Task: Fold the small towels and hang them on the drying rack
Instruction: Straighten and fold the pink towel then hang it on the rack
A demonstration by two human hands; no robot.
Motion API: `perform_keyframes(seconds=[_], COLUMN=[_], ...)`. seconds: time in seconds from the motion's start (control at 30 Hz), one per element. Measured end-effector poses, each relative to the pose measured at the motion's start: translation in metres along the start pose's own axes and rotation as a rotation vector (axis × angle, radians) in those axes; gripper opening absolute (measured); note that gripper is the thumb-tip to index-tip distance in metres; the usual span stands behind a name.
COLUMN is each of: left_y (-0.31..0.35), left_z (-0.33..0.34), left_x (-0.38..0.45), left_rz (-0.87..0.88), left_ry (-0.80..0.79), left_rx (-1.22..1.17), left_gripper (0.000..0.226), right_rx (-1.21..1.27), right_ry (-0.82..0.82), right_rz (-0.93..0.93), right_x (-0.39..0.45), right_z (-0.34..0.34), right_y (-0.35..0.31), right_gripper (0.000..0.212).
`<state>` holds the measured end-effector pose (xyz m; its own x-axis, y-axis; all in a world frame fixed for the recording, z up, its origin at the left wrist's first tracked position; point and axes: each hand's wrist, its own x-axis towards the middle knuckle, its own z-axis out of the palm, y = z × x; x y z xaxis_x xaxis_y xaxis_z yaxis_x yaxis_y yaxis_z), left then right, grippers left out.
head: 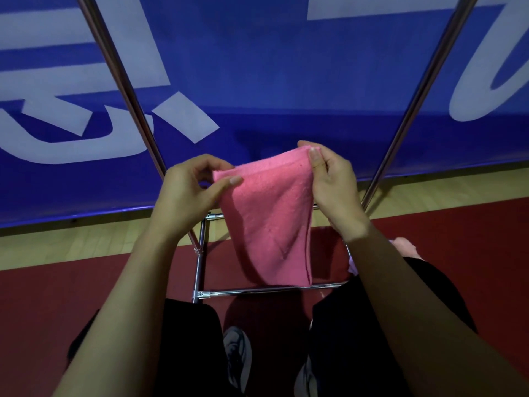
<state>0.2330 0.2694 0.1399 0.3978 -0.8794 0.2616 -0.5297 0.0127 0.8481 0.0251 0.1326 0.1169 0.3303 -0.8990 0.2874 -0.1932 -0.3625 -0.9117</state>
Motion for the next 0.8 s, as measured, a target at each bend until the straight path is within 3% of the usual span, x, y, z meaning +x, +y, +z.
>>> perform_keyframes(seconds=[0.13,0.3,0.53,0.8], left_y=[-0.007,-0.005,-0.011,0.006], left_z=[0.001,-0.001,0.004,0.004], left_x=[0.001,0.001,0.002,-0.002], left_rz=[0.049,0.083,0.168,0.121], left_ry=[-0.097,-0.115,-0.221,-0.251], left_rx=[0.221,0.195,0.336,0.063], left_gripper=[0.02,0.025,0.035,0.048], right_rx=[-0.103,-0.148,-0.166,-0.19], right_ry=[-0.006,-0.046,-0.034,-0.055], right_rz=[-0.037,-0.055,-0.035,0.017], right_x=[-0.001,0.001,0.002,0.001], right_z=[-0.005,-0.012,-0.015,-0.012], right_y=[-0.002,0.0,0.004,-0.001], right_gripper=[0.038,0.036,0.036,0.035])
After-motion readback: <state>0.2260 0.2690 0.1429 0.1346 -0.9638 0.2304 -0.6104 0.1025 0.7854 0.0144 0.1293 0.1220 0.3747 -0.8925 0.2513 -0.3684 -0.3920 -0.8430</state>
